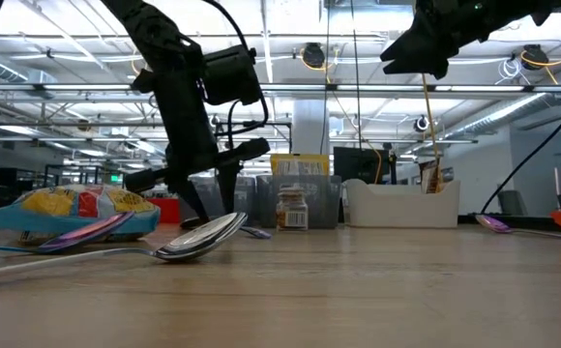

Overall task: Pick & Place Food Item
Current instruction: Put the top left purple and blue spoon into the left black bin

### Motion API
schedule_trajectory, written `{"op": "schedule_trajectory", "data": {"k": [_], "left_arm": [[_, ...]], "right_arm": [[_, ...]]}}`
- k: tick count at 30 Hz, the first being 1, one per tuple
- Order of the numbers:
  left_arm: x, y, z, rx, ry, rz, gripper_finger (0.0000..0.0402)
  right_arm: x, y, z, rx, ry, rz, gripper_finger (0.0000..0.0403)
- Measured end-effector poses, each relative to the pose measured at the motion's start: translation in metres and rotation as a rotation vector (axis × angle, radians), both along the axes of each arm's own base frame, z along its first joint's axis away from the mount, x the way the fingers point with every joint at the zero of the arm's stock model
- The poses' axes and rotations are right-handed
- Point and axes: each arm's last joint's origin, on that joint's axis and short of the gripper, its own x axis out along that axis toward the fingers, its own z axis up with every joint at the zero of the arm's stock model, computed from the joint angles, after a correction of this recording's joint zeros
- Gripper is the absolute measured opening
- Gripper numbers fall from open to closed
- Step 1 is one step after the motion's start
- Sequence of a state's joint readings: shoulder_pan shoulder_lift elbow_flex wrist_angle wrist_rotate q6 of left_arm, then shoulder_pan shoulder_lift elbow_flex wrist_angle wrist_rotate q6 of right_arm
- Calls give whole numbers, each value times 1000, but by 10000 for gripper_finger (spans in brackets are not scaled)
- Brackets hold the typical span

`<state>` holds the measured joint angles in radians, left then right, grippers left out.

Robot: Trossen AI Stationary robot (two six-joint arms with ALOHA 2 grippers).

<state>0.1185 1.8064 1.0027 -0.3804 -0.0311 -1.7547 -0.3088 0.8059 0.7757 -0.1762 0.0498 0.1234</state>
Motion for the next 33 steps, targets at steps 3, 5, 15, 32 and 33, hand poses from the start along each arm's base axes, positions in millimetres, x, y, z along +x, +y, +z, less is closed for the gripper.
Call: {"op": "schedule_trajectory", "data": {"k": [3, 5, 15, 32, 33], "left_arm": [[0, 0, 0, 2, 3, -11, 127], [0, 0, 0, 2, 5, -13, 110], [-1, 0, -2, 0, 9, -21, 15], [3, -22, 34, 3, -175, -226, 8], [1, -23, 40, 10, -191, -238, 7]], "right_arm": [[0, 0, 0, 0, 0, 0, 187], [0, 0, 0, 0, 0, 0, 187], [0, 0, 0, 1, -1, 0, 187], [0, 0, 0, 10, -5, -3, 187], [0, 0, 0, 10, -4, -3, 187]]}}
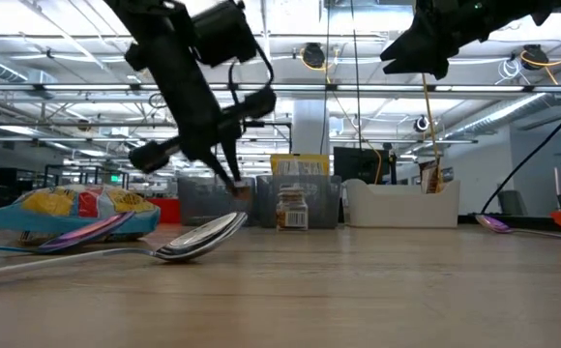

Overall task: Pick & Place Food Item
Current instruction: Put the top left purple and blue spoon into the left black bin

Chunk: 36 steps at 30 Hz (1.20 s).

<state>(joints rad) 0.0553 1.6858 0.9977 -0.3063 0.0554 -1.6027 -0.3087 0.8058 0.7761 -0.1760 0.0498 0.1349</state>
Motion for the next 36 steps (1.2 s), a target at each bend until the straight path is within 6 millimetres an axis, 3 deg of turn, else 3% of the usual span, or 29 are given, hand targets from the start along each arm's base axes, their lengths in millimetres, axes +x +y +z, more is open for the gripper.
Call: {"op": "schedule_trajectory", "data": {"k": [8, 16, 20, 28, 36], "left_arm": [[-19, -2, 63, 189, -219, -20, 6], [-38, 5, 122, 432, -495, -55, 5], [-34, 7, 139, 587, -637, -97, 7], [-28, 7, 154, 714, -806, -193, 5], [-29, 4, 150, 704, -760, -201, 4]], "right_arm": [[0, 0, 0, 12, -6, 6, 187], [9, 8, 13, 73, -170, 332, 187], [22, 4, 16, 160, -258, 336, 187], [50, -5, 15, 275, -396, 414, 187], [65, -28, 9, 487, -517, 341, 187]]}}
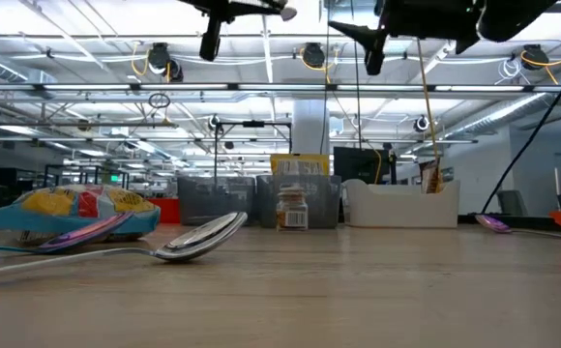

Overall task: Pick & Place Food Item
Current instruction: Put the top left purple and blue spoon into the left black bin

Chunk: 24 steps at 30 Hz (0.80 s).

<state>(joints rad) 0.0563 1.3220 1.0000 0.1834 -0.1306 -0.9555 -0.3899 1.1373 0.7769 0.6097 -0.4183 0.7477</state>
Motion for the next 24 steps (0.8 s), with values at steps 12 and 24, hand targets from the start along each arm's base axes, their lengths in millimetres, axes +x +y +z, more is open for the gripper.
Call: {"op": "schedule_trajectory", "data": {"k": [12, 24], "left_arm": [[7, 1, -13, -33, 62, 29, 6], [32, 1, -32, -76, 87, -21, 4]], "right_arm": [[25, -16, -18, 248, -30, 30, 187], [34, -18, -25, 278, 50, 26, 187]]}}
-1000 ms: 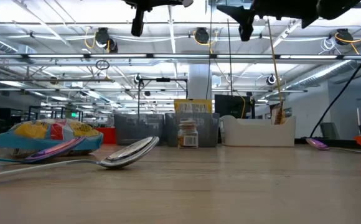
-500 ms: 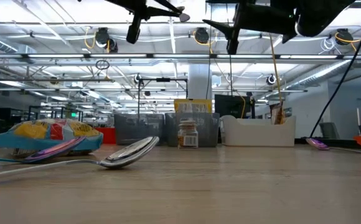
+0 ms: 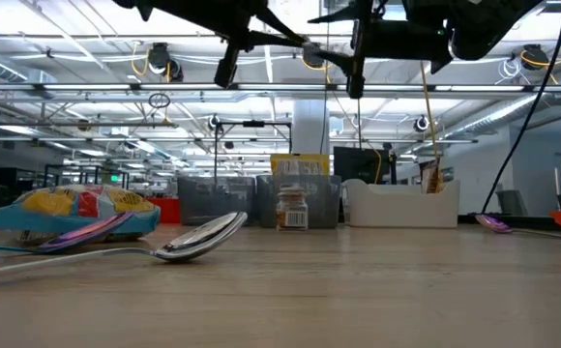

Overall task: Pick & Place Food Item
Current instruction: Put the top left purple and blue spoon into the left black bin

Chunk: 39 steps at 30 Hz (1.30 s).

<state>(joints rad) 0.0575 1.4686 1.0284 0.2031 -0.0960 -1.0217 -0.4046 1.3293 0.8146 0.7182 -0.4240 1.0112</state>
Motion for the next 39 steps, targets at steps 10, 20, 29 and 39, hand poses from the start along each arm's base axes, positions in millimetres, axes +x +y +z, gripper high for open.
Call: {"op": "schedule_trajectory", "data": {"k": [10, 20, 29, 39], "left_arm": [[2, 5, 16, 46, 67, -3, 4], [2, 5, 20, 52, 77, -19, 3], [2, 5, 19, 46, 81, -21, 3], [2, 5, 19, 44, 84, -25, 5]], "right_arm": [[0, 0, -1, -6, 7, -1, 182], [0, 0, -1, -33, 6, -4, 140], [0, 1, 2, -71, -18, 20, 17], [0, 1, 2, -84, -20, 22, 4]]}}
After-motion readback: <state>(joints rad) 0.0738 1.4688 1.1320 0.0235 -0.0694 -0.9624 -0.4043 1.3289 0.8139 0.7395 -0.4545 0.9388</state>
